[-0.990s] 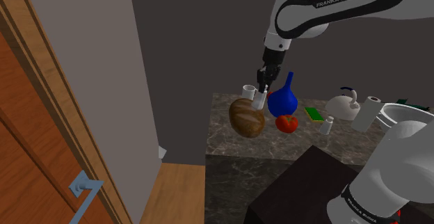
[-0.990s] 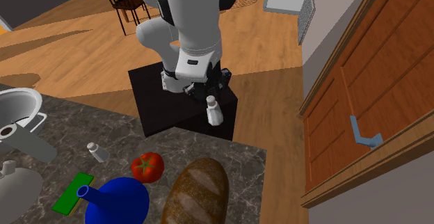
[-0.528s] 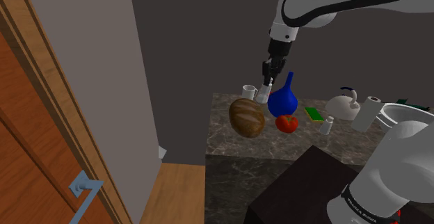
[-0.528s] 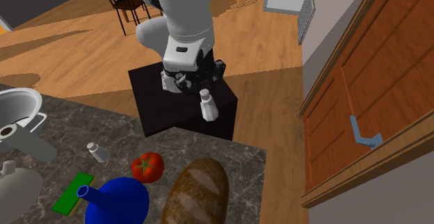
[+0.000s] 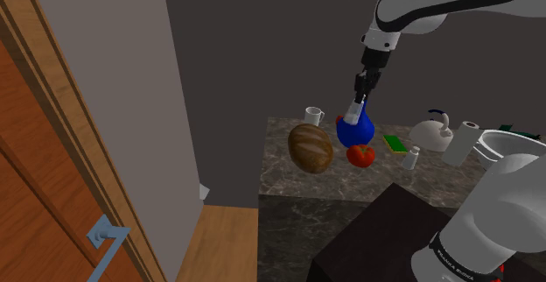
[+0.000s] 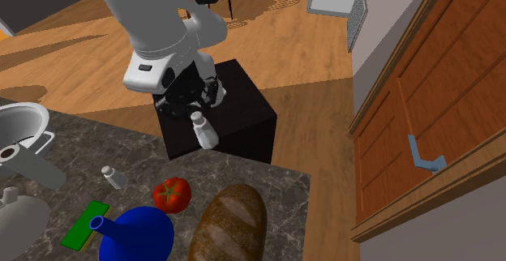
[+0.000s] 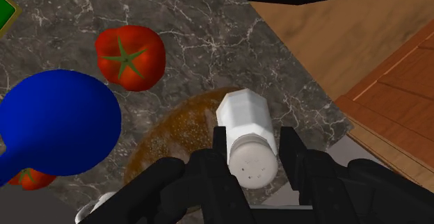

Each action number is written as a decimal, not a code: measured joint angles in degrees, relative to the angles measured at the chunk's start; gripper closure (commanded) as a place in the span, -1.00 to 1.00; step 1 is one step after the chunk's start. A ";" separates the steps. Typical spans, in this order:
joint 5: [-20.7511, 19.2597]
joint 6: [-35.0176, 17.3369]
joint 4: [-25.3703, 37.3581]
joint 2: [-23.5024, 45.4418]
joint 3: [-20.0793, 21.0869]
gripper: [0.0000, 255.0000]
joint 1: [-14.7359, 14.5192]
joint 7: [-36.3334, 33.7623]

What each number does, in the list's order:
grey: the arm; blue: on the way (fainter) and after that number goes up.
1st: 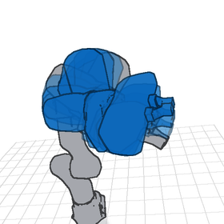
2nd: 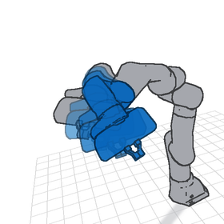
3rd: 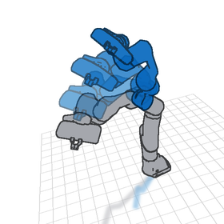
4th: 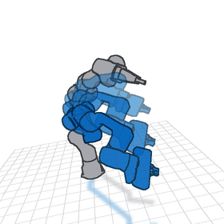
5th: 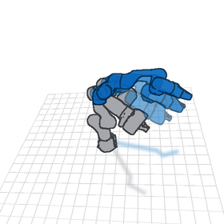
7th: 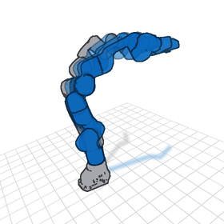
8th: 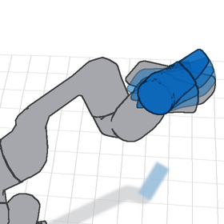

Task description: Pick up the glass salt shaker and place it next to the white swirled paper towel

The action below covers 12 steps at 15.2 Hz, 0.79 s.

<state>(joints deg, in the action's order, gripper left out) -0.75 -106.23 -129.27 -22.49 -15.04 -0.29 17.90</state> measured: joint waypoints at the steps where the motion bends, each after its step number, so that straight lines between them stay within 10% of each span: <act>1: -0.40 0.13 0.61 0.56 -1.24 1.00 0.61 1.67; 12: -3.24 2.05 6.40 4.68 -12.80 1.00 6.02 17.73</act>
<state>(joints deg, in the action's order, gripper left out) -3.99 -104.18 -122.87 -17.81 -27.84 5.73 35.63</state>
